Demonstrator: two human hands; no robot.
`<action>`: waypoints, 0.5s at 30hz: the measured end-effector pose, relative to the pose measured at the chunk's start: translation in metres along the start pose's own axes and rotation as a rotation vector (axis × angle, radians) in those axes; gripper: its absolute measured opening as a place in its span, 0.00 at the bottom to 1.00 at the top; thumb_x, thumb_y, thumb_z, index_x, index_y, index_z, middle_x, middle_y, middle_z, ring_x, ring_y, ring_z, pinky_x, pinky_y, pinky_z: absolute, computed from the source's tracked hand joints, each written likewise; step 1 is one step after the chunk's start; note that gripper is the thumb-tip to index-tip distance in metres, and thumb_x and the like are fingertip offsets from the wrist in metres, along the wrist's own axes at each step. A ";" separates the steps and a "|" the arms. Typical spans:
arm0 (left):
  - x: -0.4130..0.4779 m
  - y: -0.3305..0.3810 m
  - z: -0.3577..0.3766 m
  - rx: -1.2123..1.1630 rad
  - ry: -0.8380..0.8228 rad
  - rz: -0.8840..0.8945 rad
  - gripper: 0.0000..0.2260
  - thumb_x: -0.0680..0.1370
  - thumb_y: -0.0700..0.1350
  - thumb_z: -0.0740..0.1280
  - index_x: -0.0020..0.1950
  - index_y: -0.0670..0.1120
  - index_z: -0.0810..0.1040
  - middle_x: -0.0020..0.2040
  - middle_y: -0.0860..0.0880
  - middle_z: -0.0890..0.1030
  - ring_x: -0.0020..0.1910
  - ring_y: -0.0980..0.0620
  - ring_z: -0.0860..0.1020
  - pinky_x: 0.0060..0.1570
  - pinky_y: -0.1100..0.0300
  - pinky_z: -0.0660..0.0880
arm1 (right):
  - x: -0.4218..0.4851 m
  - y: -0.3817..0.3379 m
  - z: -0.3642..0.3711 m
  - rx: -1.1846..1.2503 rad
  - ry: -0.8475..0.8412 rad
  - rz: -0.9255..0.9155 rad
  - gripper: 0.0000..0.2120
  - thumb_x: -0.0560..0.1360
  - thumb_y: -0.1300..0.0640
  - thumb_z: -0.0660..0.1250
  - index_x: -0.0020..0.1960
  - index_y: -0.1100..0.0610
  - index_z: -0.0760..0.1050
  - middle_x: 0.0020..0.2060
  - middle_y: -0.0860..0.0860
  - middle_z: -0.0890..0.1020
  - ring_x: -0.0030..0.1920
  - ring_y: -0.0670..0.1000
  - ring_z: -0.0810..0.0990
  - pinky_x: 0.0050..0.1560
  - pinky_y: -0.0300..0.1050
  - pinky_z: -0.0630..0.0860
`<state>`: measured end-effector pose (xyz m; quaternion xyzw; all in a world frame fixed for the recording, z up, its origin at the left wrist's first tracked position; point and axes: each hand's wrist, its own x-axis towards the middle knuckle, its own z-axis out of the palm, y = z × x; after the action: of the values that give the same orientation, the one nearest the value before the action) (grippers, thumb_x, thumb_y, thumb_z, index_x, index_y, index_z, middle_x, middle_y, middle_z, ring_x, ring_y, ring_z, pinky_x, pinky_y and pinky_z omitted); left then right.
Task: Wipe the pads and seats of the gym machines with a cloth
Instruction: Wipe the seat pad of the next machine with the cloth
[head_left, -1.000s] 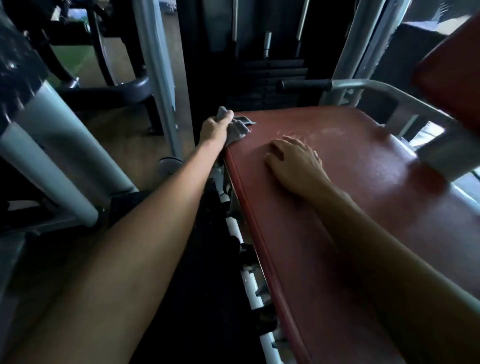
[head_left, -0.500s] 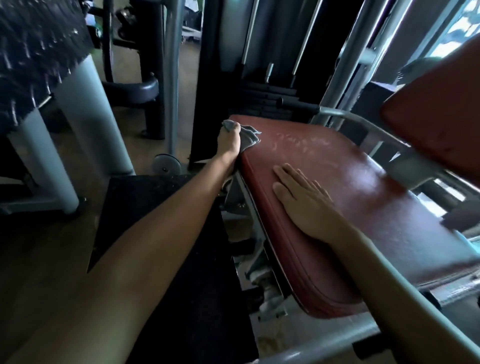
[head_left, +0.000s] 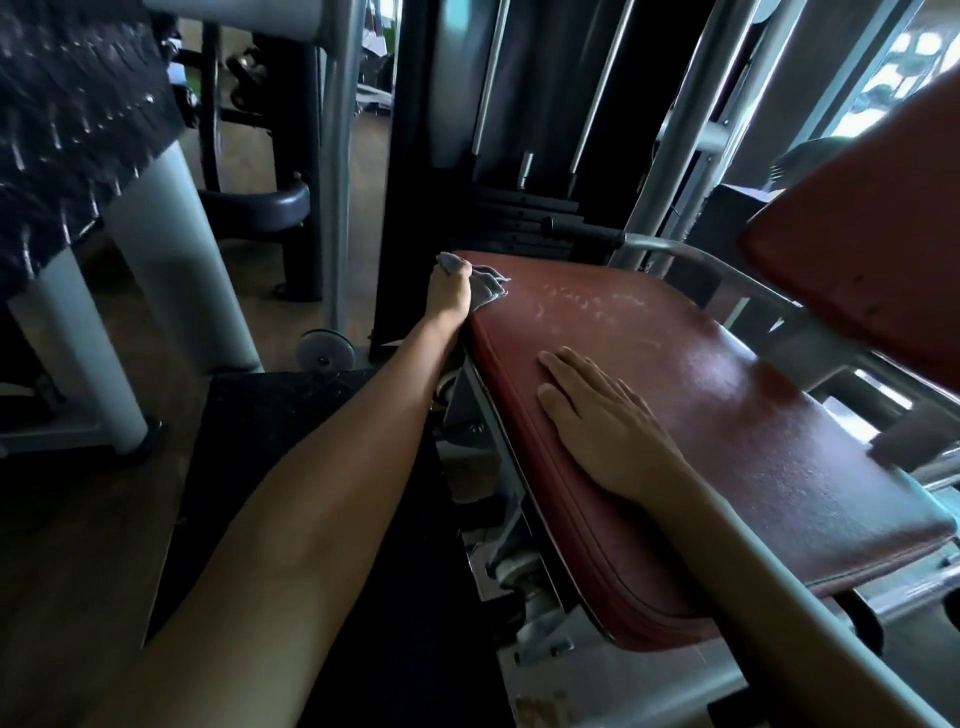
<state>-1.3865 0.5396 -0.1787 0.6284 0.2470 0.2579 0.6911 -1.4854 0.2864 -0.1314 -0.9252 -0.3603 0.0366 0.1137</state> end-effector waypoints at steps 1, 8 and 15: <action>0.025 -0.018 0.003 -0.028 0.001 0.032 0.28 0.77 0.53 0.63 0.69 0.33 0.71 0.65 0.34 0.76 0.64 0.38 0.76 0.66 0.52 0.72 | 0.000 -0.001 0.000 0.002 0.005 -0.005 0.25 0.83 0.42 0.44 0.79 0.43 0.49 0.79 0.42 0.49 0.78 0.43 0.46 0.78 0.46 0.43; 0.084 -0.081 0.012 -0.081 -0.022 -0.012 0.42 0.63 0.62 0.64 0.63 0.28 0.70 0.55 0.28 0.79 0.53 0.33 0.80 0.60 0.40 0.77 | -0.001 0.000 0.002 0.014 0.034 -0.009 0.25 0.83 0.43 0.45 0.79 0.43 0.51 0.79 0.42 0.51 0.79 0.44 0.48 0.77 0.46 0.43; -0.017 -0.023 0.012 -0.131 0.025 0.039 0.22 0.83 0.47 0.59 0.71 0.32 0.66 0.56 0.39 0.79 0.51 0.46 0.80 0.54 0.59 0.75 | 0.001 0.003 0.002 0.035 0.070 -0.032 0.25 0.83 0.42 0.46 0.79 0.44 0.53 0.79 0.42 0.52 0.78 0.44 0.49 0.76 0.46 0.44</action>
<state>-1.3899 0.5174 -0.2004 0.5833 0.2259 0.2945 0.7226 -1.4833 0.2857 -0.1342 -0.9179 -0.3701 0.0087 0.1430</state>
